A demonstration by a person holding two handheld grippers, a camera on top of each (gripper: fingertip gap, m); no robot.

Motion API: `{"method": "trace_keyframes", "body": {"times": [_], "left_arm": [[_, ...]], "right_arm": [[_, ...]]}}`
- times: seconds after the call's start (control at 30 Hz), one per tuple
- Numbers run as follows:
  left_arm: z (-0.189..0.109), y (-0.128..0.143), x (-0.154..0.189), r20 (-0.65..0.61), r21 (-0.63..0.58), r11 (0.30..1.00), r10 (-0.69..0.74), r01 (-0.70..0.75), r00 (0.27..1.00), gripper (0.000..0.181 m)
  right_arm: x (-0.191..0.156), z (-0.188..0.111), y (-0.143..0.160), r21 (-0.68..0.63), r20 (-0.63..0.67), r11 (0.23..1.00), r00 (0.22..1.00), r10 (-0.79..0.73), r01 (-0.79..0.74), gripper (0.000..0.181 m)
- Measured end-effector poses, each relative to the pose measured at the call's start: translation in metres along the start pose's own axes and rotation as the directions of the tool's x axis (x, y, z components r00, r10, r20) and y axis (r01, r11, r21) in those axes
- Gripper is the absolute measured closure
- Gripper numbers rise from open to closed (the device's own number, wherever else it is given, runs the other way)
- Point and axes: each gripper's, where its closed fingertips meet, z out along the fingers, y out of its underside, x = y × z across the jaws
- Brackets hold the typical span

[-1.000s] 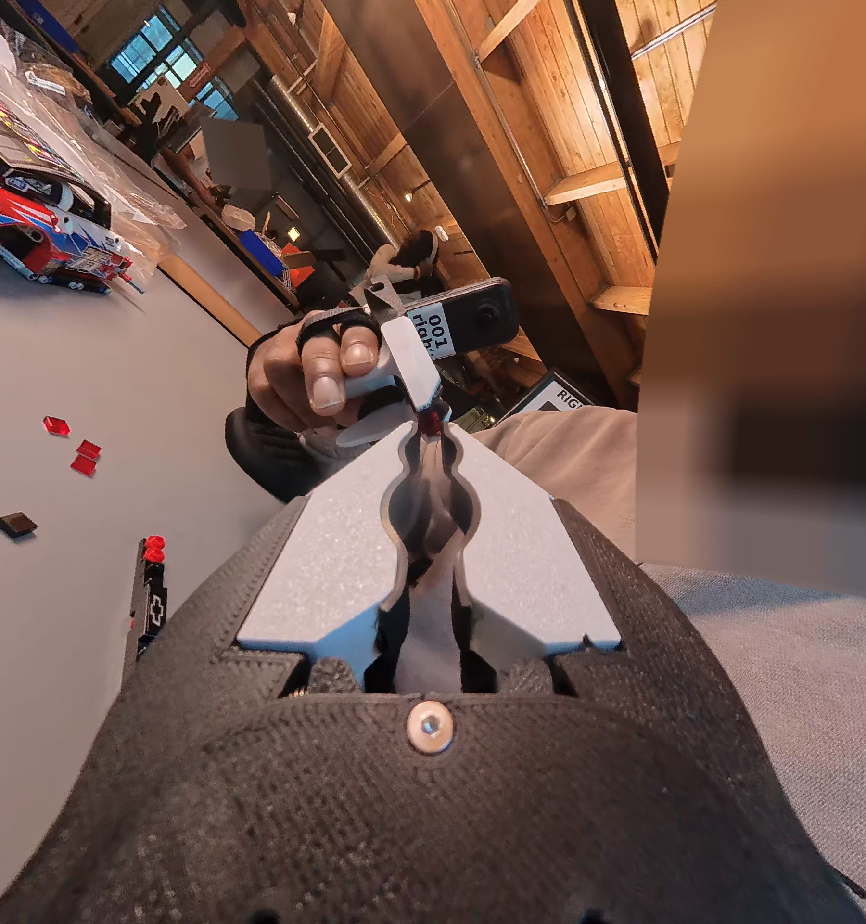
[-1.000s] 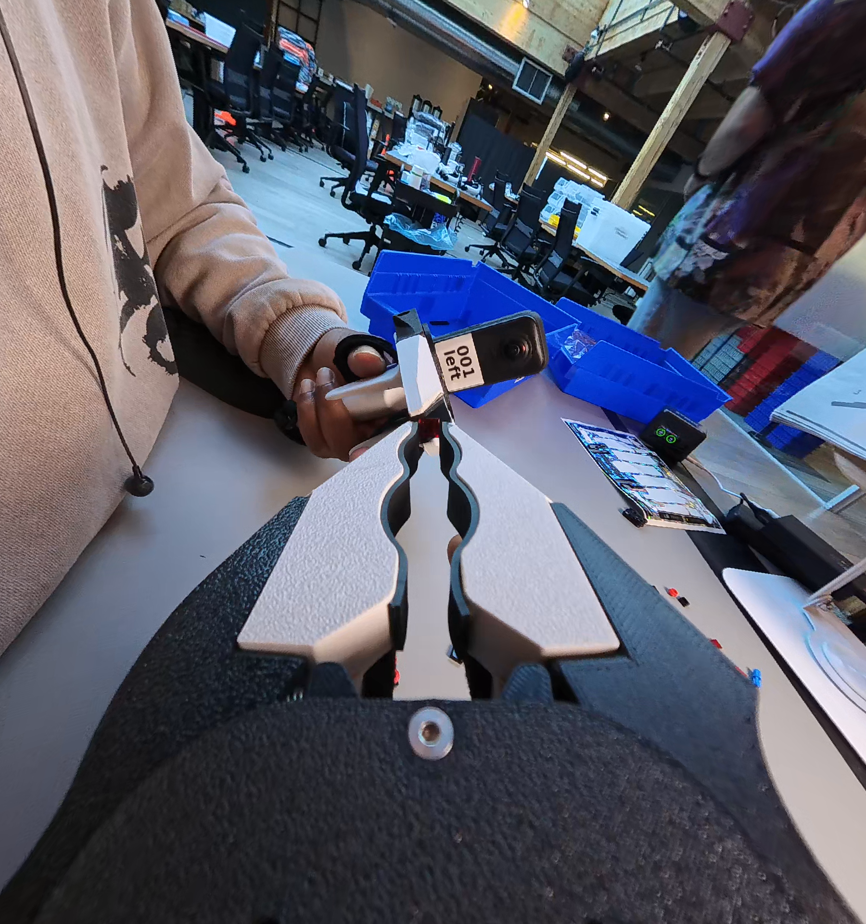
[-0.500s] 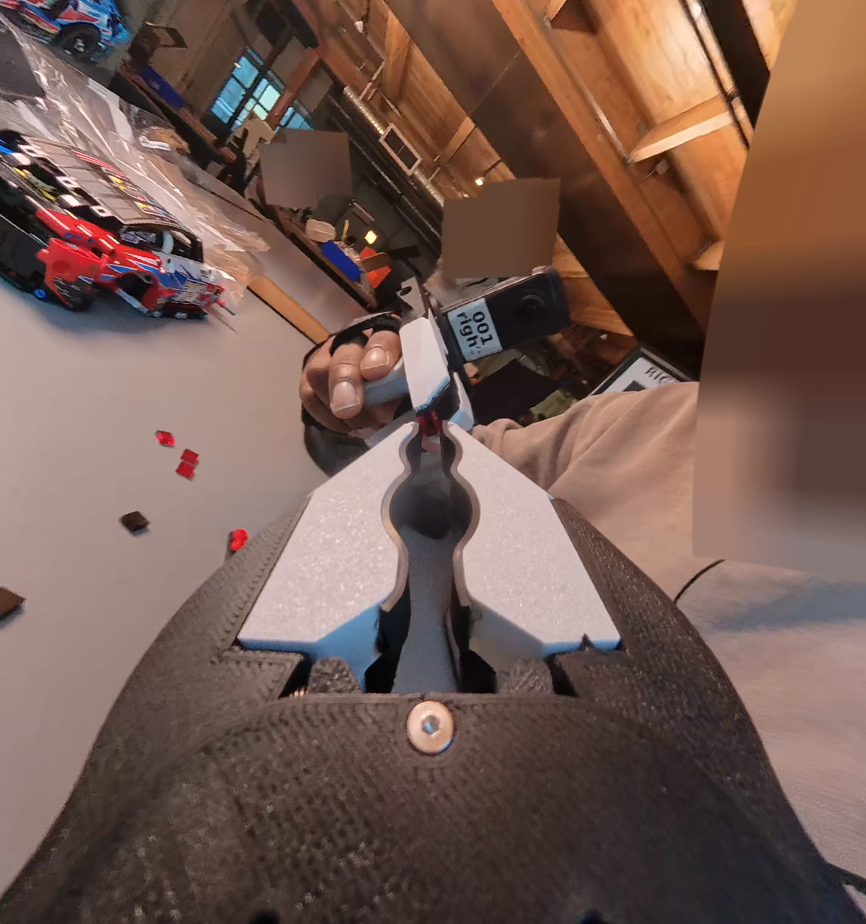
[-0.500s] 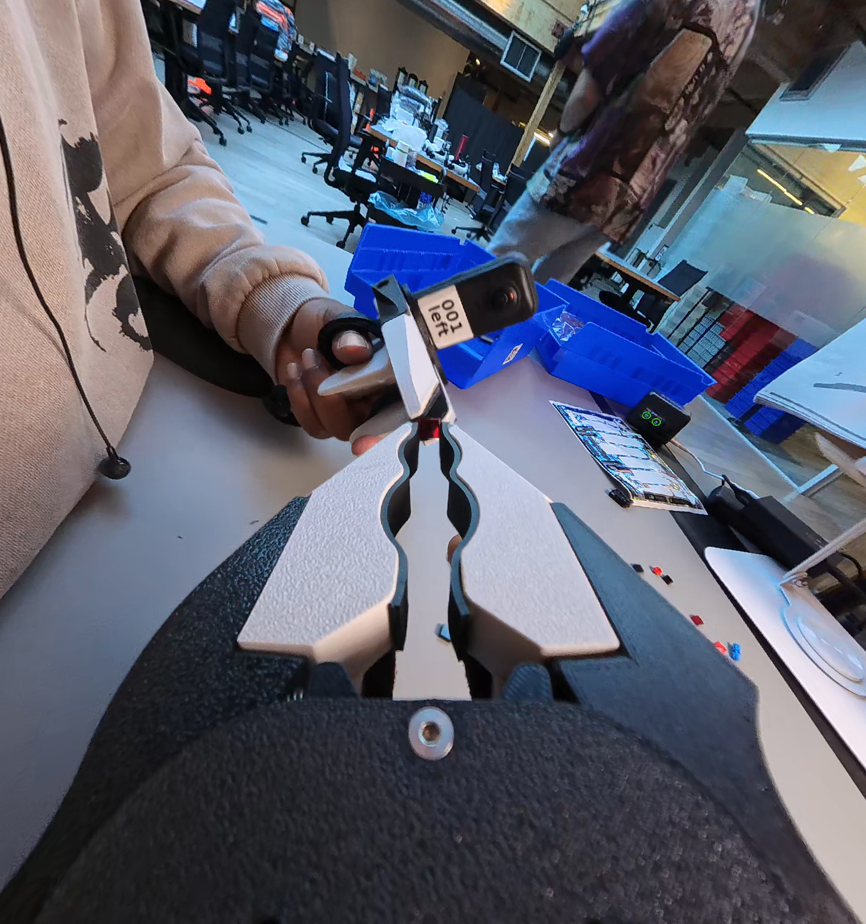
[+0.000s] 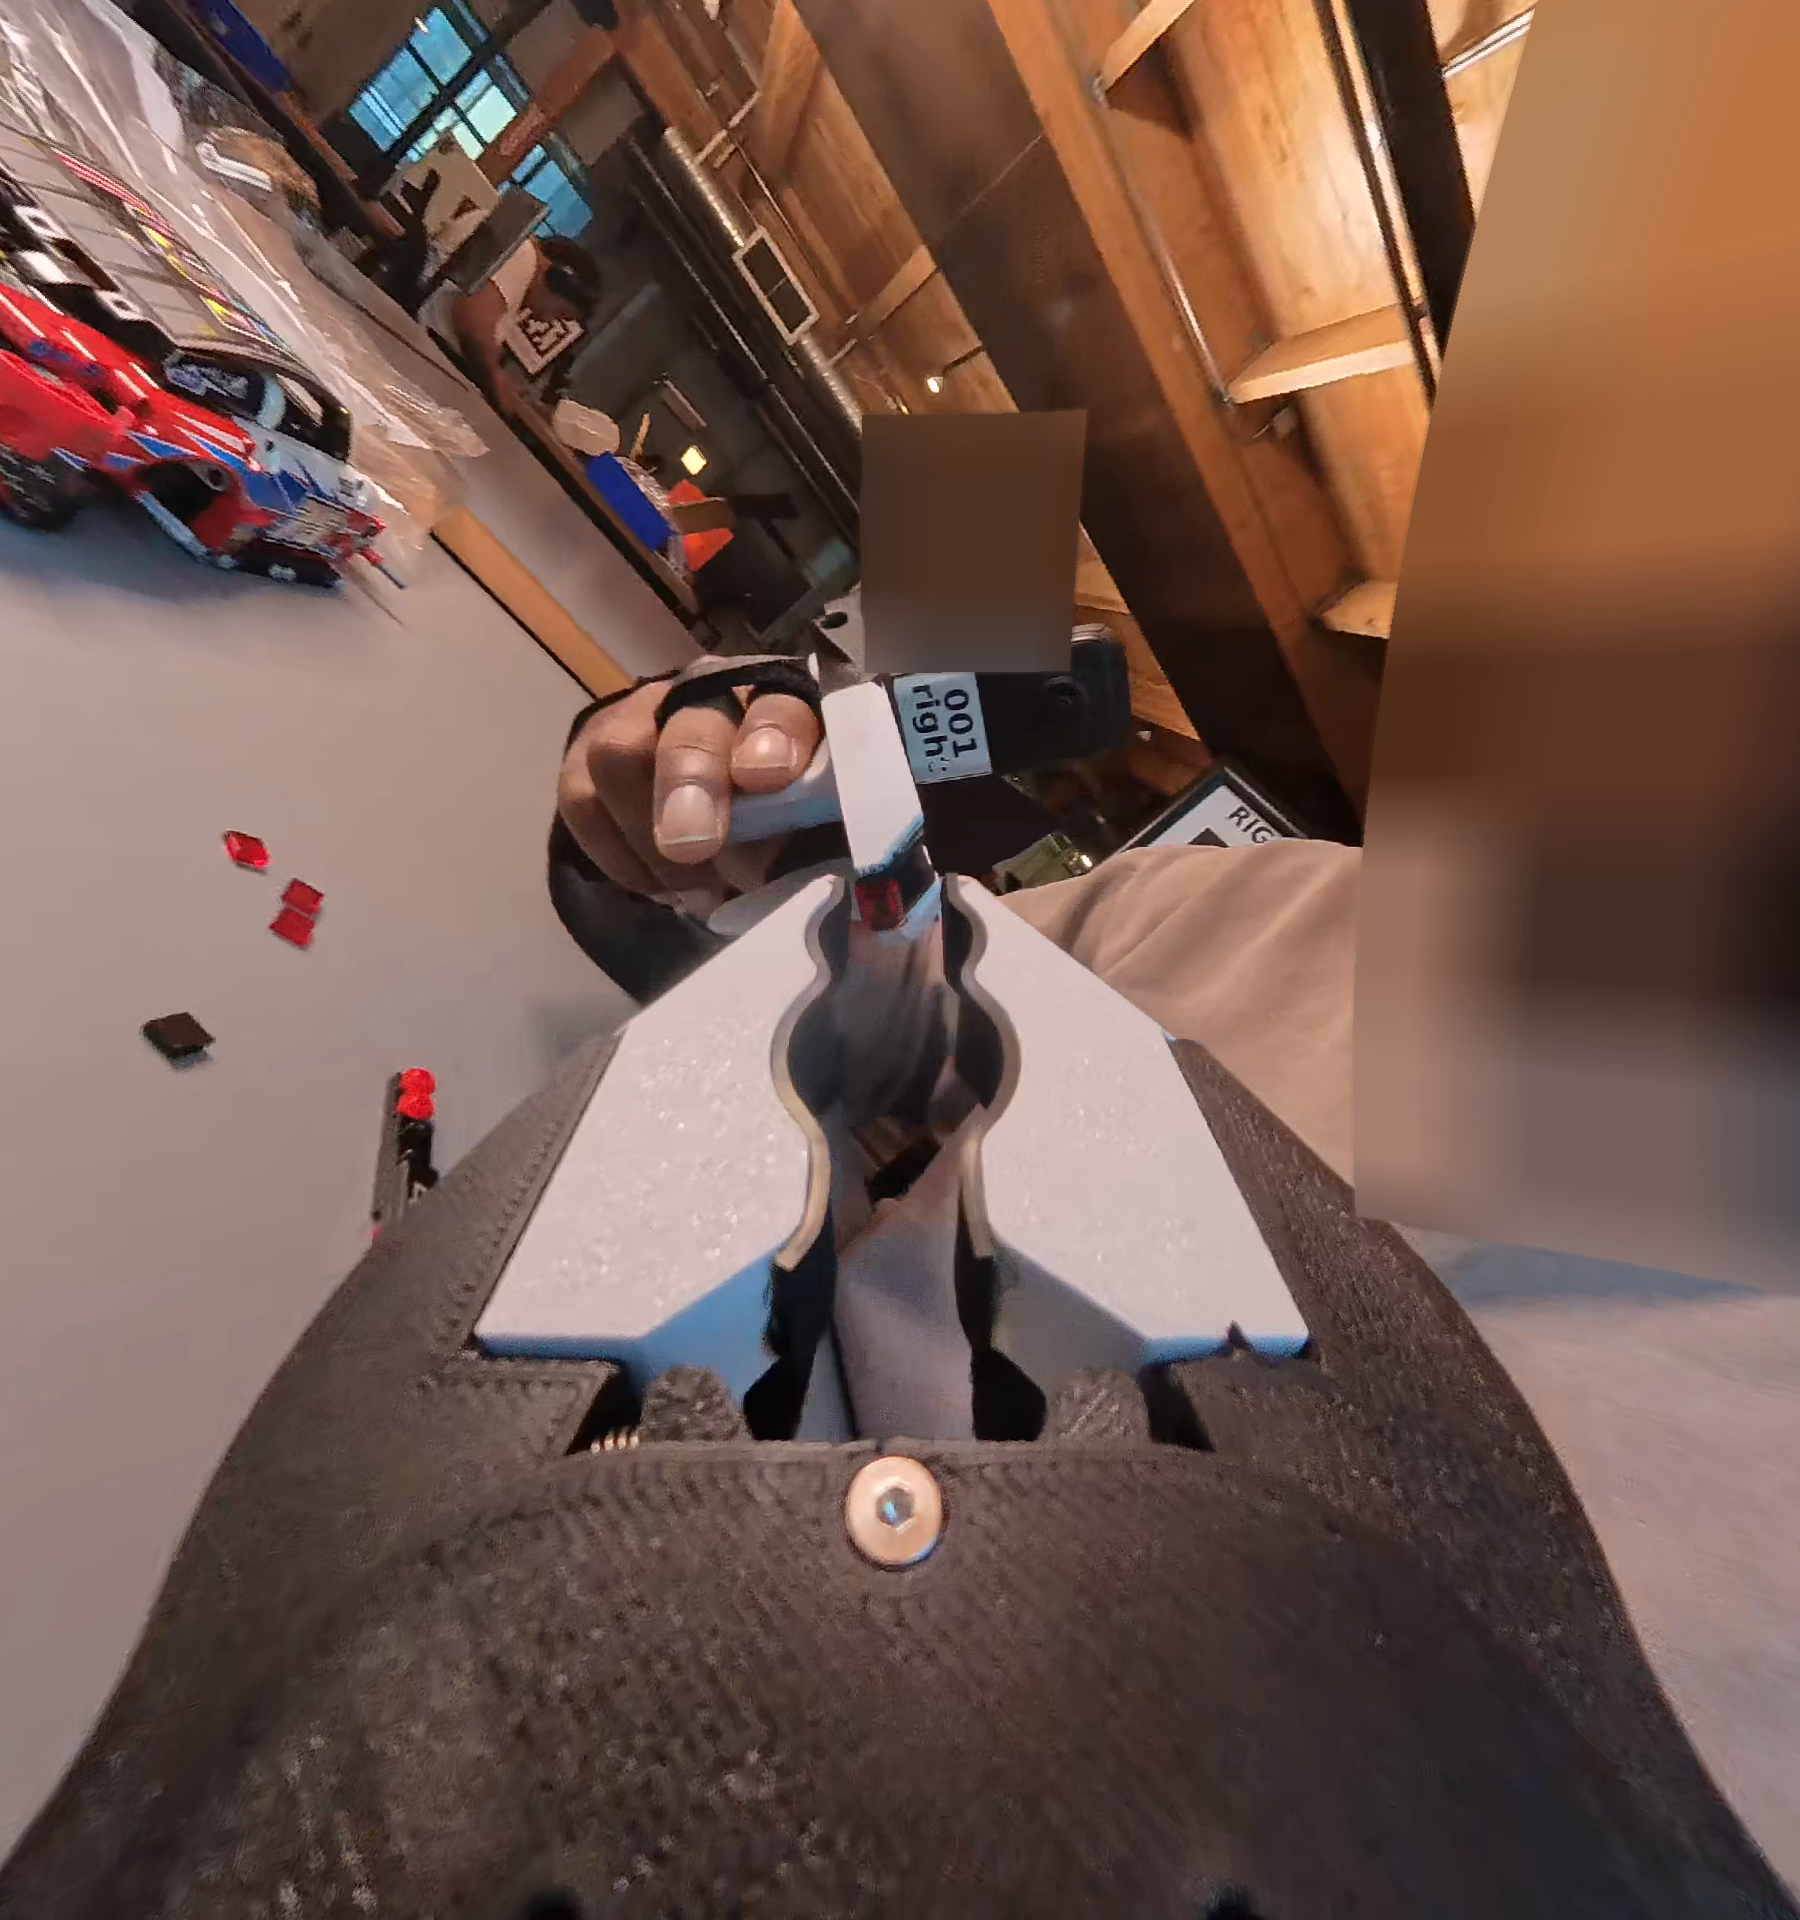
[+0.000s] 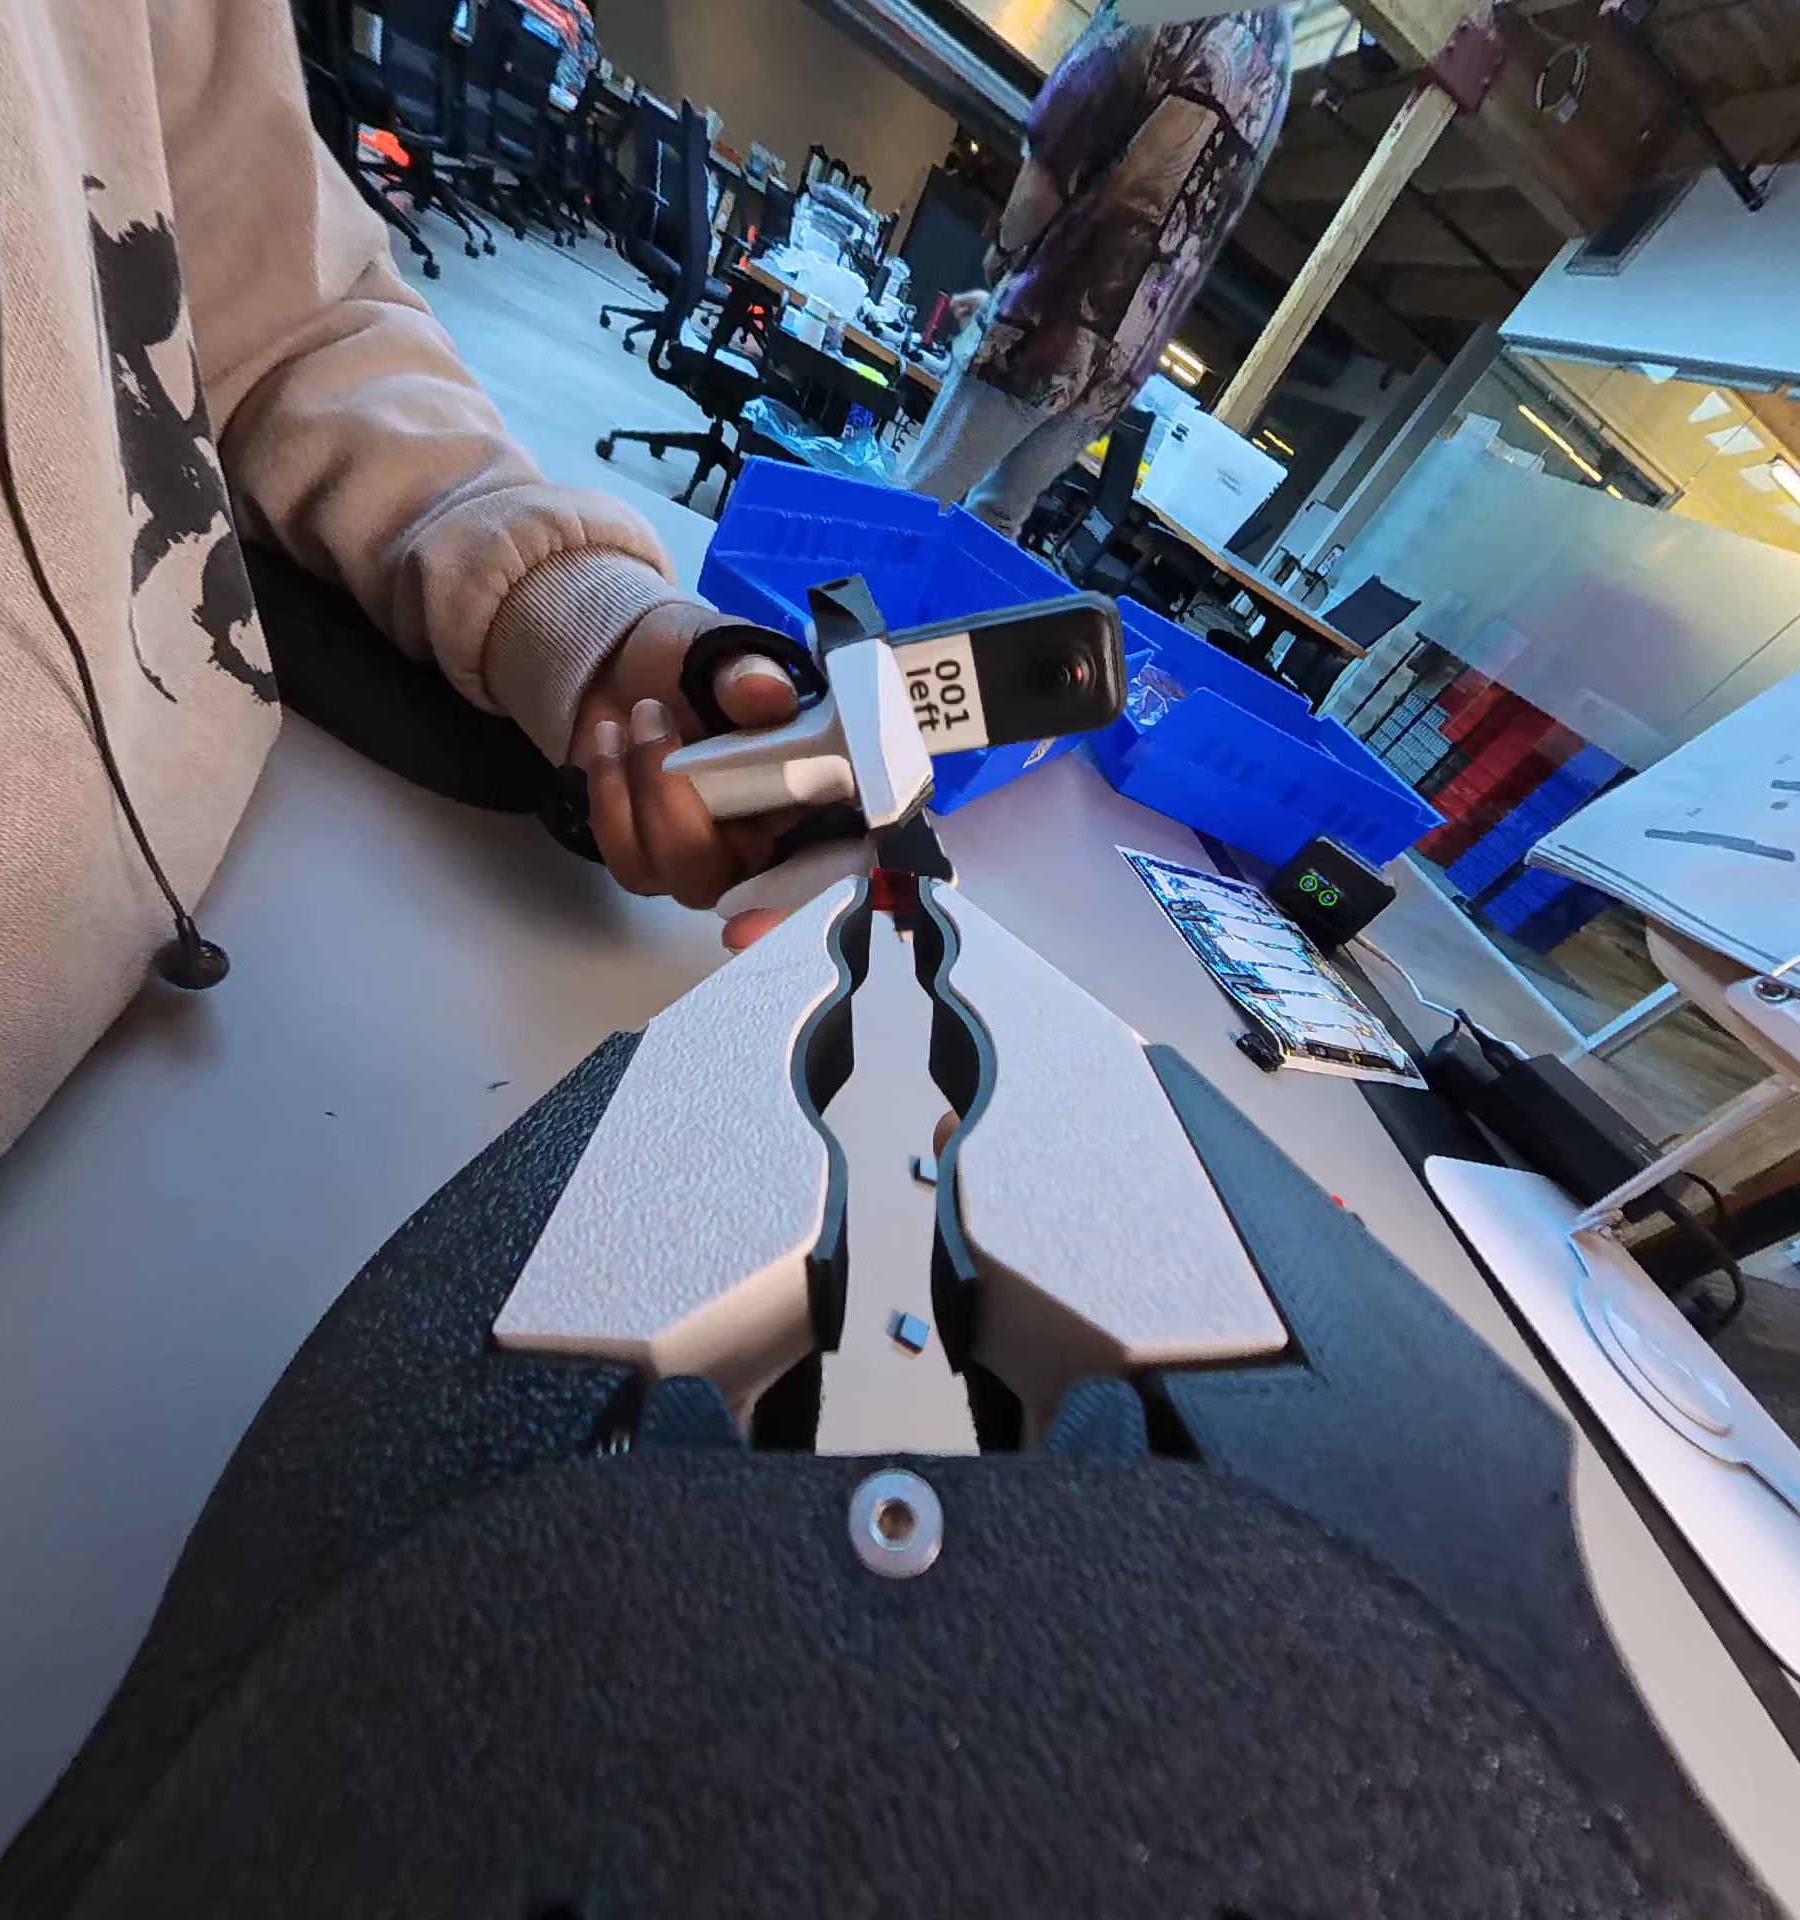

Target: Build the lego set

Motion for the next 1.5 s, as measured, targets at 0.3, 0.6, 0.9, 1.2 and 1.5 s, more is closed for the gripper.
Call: {"method": "trace_keyframes", "body": {"times": [0.3,0.6,0.9,1.2,1.5], "left_arm": [[0.000,0.006,-0.009,0.117,-0.092,0.985,0.157,-0.147,0.981,0.177],[-0.079,0.019,-0.090,0.358,-0.811,0.502,0.831,-0.300,0.425,0.175],[-0.093,0.042,-0.104,0.302,-0.899,0.418,0.811,-0.135,0.501,0.174],[-0.097,0.037,-0.088,0.334,-0.848,0.499,0.764,-0.178,0.552,0.150],[-0.130,0.017,-0.089,0.469,-0.757,0.620,0.736,-0.207,0.488,0.153]], "right_arm": [[-0.001,-0.001,0.006,-0.037,-0.001,0.998,0.998,-0.055,0.055,0.176],[0.008,-0.004,0.050,-0.231,0.001,0.973,1.000,-0.008,0.008,0.171],[0.005,-0.002,0.068,-0.299,0.004,0.951,0.996,0.089,-0.083,0.173],[-0.004,0.020,0.083,-0.477,0.087,0.852,0.953,0.289,-0.215,0.174],[-0.027,0.062,0.108,-0.727,0.197,0.671,0.890,0.411,-0.149,0.166]]}}
